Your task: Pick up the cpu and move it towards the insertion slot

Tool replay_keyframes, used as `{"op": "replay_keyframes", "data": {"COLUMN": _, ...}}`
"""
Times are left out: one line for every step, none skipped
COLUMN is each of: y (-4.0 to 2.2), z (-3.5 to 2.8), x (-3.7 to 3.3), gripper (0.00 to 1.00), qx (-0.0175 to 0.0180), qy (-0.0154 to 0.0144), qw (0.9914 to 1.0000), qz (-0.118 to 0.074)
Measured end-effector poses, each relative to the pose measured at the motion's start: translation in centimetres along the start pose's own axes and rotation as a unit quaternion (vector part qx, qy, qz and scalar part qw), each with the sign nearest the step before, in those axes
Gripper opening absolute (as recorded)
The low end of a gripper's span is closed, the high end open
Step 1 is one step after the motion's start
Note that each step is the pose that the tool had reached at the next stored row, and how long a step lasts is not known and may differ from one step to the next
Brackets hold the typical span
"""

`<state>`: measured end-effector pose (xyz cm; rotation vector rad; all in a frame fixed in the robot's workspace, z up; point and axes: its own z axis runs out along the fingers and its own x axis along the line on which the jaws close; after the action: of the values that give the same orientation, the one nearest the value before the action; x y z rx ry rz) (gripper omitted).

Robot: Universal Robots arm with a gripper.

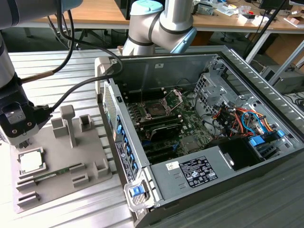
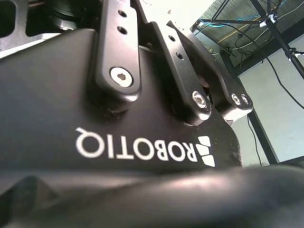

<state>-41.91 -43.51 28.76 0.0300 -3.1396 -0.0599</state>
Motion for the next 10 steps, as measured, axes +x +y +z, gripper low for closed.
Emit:
{"op": "replay_keyframes", "data": {"y": 0.0, "z": 0.02, "x": 0.0, "gripper": 0.11, "qx": 0.0, "qy": 0.0, "qw": 1.0, "qz": 0.0}}
{"op": "replay_keyframes", "data": {"y": 0.0, "z": 0.03, "x": 0.0, "gripper": 0.11, "qx": 0.0, "qy": 0.0, "qw": 1.0, "qz": 0.0}}
{"op": "replay_keyframes", "data": {"y": 0.0, "z": 0.06, "x": 0.0, "gripper": 0.11, "qx": 0.0, "qy": 0.0, "qw": 1.0, "qz": 0.0}}
{"op": "replay_keyframes", "data": {"y": 0.0, "z": 0.08, "x": 0.0, "gripper": 0.11, "qx": 0.0, "qy": 0.0, "qw": 1.0, "qz": 0.0}}
{"op": "replay_keyframes", "data": {"y": 0.0, "z": 0.09, "x": 0.0, "gripper": 0.11, "qx": 0.0, "qy": 0.0, "qw": 1.0, "qz": 0.0}}
{"op": "replay_keyframes", "data": {"y": 0.0, "z": 0.1, "x": 0.0, "gripper": 0.11, "qx": 0.0, "qy": 0.0, "qw": 1.0, "qz": 0.0}}
{"op": "replay_keyframes", "data": {"y": 0.0, "z": 0.11, "x": 0.0, "gripper": 0.11, "qx": 0.0, "qy": 0.0, "qw": 1.0, "qz": 0.0}}
{"op": "replay_keyframes", "data": {"y": -0.01, "z": 0.13, "x": 0.0, "gripper": 0.11, "qx": 0.0, "qy": 0.0, "qw": 1.0, "qz": 0.0}}
{"op": "replay_keyframes", "data": {"y": -0.02, "z": 0.29, "x": 0.0, "gripper": 0.11, "qx": 0.0, "qy": 0.0, "qw": 1.0, "qz": 0.0}}
{"op": "replay_keyframes", "data": {"y": -0.08, "z": 0.54, "x": 0.0, "gripper": 0.11, "qx": 0.0, "qy": 0.0, "qw": 1.0, "qz": 0.0}}
